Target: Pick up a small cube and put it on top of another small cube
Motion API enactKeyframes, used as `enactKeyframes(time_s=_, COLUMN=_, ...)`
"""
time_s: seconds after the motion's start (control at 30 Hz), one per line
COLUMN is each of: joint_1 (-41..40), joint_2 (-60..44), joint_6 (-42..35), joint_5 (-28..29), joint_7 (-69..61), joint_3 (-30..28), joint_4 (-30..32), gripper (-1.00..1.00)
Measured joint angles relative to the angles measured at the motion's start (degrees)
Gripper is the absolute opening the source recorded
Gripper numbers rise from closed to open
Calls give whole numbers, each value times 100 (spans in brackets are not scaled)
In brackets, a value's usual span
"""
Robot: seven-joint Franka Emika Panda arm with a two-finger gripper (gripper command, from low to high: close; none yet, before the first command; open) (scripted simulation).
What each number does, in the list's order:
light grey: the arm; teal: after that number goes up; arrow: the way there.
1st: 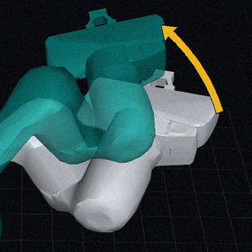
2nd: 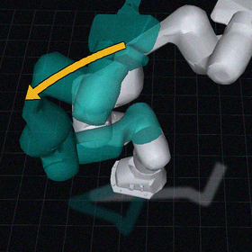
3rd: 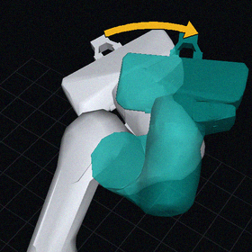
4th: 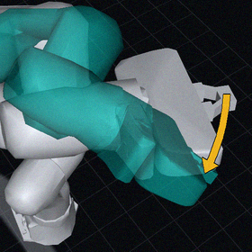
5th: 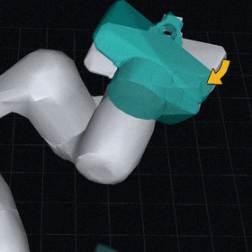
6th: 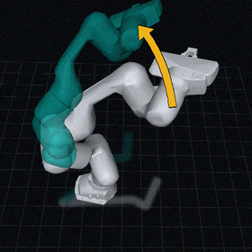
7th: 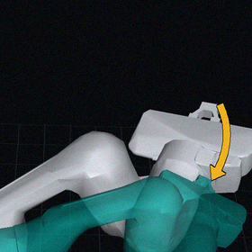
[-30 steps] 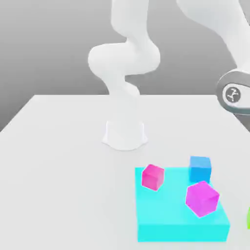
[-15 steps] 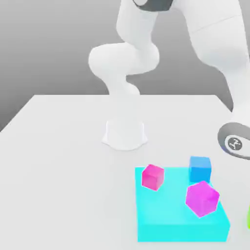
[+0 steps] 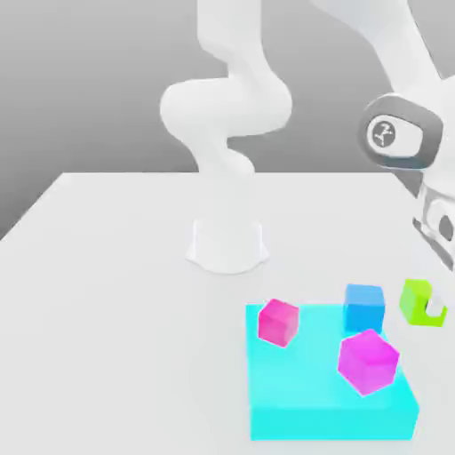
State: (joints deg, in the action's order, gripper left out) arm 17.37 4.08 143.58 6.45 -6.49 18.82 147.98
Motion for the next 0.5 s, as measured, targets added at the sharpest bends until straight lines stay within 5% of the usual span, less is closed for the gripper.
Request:
enactKeyframes(time_s=0.23, joint_1=580, joint_2=1373, joint_6=-312, joint_5=-1142, joint_7=-2185, joint_3=-582, joint_4=1011, gripper=-100)
enactKeyframes(time_s=0.4, joint_1=593, joint_2=664, joint_6=661, joint_5=-1142, joint_7=-2339, joint_3=-581, joint_4=1287, gripper=-100)
enactKeyframes(time_s=0.43, joint_1=573, joint_2=512, joint_6=841, joint_5=-1095, joint_7=-2306, joint_3=-568, joint_4=1317, gripper=100)
enactKeyframes(time_s=0.5, joint_1=573, joint_2=512, joint_6=841, joint_5=-1095, joint_7=-2306, joint_3=-568, joint_4=1317, gripper=100)
